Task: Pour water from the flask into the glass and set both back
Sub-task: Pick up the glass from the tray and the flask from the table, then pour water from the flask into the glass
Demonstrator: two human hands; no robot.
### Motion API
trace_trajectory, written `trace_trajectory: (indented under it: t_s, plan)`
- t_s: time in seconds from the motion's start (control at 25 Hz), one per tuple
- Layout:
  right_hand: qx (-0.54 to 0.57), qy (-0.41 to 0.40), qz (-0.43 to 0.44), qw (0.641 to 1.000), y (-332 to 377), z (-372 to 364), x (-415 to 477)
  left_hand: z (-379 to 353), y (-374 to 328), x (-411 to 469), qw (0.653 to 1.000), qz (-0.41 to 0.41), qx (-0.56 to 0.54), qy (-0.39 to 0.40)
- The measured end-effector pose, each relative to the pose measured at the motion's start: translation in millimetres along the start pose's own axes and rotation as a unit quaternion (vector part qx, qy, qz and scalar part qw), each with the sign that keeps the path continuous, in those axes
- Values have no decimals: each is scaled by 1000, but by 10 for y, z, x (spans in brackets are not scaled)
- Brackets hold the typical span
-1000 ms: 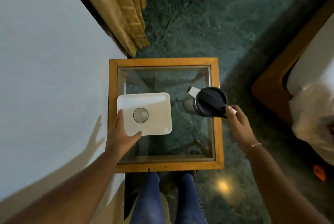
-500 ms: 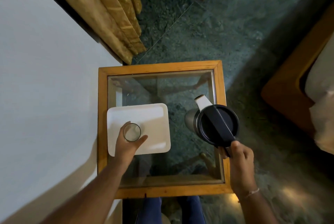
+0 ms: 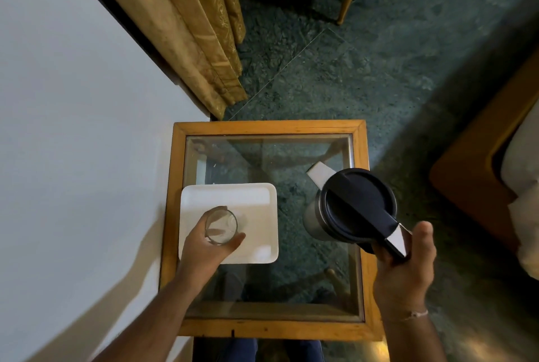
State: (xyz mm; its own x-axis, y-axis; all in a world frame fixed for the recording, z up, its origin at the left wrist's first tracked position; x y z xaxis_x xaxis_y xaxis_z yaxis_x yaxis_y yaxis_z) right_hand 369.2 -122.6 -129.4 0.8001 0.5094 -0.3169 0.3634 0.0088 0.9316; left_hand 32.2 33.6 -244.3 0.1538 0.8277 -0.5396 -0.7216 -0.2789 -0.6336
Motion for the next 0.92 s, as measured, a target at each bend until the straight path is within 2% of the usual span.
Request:
trace_trajectory:
  t_s: [0.2, 0.28, 0.4, 0.56, 0.68, 0.76, 0.92]
  plan:
    - [54, 3, -44, 998, 948, -213, -203, 452, -828, -383, 997, -71, 5, 15]
    - [51, 25, -45, 997, 1514, -386, -296, 768, -1303, -570, 996, -91, 18, 13]
    - [77, 15, -64, 995, 2366, -690, -485, 1367, -2085, -946, 990, -144, -5, 6]
    - [51, 106, 21, 993, 3596, -1212, -718, 2288, -3227, -1484, 966, -252, -45, -38]
    - [40, 191, 78, 978, 4361, -1547, -902, 2800, -3831, -1737, 950, -300, -67, -62]
    - [47, 213, 98, 971, 4742, -1689, -990, 3074, -4171, -1871, 937, -330, -89, -72]
    - [81, 199, 98, 972, 5387, -1873, -1150, 3501, -4805, -2203, 915, -374, -134, -74]
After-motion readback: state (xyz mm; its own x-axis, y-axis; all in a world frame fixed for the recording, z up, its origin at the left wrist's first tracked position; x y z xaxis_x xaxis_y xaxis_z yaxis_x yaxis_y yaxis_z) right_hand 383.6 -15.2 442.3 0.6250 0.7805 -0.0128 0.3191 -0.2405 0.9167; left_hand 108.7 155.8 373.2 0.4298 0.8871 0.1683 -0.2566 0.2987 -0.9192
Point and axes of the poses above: each hand's wrist, its own x-axis towards the middle knuckle, its own z-axis out of the back of the hand, y = z × x, the point moved 7 cm from there along x, towards the middle knuckle, and after that the axes turned 4 degrees about x, right-handed, at the moved point
